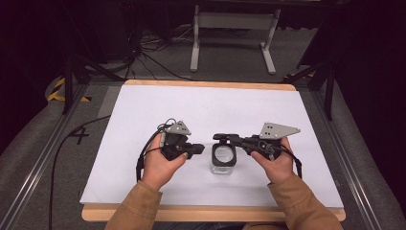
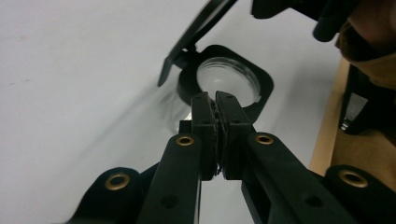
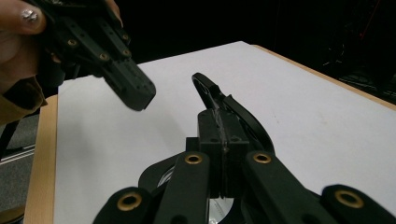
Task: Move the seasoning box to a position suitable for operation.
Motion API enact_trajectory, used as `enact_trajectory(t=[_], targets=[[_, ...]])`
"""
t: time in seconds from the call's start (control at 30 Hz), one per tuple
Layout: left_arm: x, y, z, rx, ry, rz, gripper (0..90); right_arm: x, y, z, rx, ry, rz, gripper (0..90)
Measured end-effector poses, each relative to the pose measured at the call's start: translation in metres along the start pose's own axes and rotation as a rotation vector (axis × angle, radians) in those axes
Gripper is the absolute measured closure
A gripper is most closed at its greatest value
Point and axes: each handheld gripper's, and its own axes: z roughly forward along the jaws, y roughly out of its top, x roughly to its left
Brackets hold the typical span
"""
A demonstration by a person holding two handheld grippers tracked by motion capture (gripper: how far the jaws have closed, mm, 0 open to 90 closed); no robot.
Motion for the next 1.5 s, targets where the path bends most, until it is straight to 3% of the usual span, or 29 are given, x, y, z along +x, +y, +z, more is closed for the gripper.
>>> enact_trajectory(t=[0.17,0.4,0.57,0.97,1.27,1.4,1.5], targets=[[-0.013,0.001,0.017,-0.022,-0.072,0.035,89.2,-0.003,0.001,0.001,-0.008,-0.003,0.0,90.0],[-0.021,0.001,0.034,0.01,-0.13,0.055,89.2,-0.008,0.002,0.003,-0.01,-0.013,0.006,90.0],[-0.02,-0.001,0.042,0.035,-0.131,0.053,89.2,-0.01,0.002,0.005,-0.017,-0.022,0.008,90.0],[-0.011,-0.006,0.047,0.024,-0.141,-0.006,89.8,-0.017,0.003,0.011,-0.044,-0.037,0.011,90.0],[-0.012,-0.006,0.047,0.029,-0.135,-0.01,90.0,-0.027,0.001,0.015,-0.05,-0.068,0.011,90.0],[-0.013,-0.005,0.047,0.04,-0.121,0.029,90.0,-0.028,0.0,0.018,-0.054,-0.093,-0.005,90.0],[-0.013,-0.005,0.047,0.037,-0.124,0.033,90.0,-0.027,-0.002,0.021,-0.059,-0.118,-0.021,90.0]])
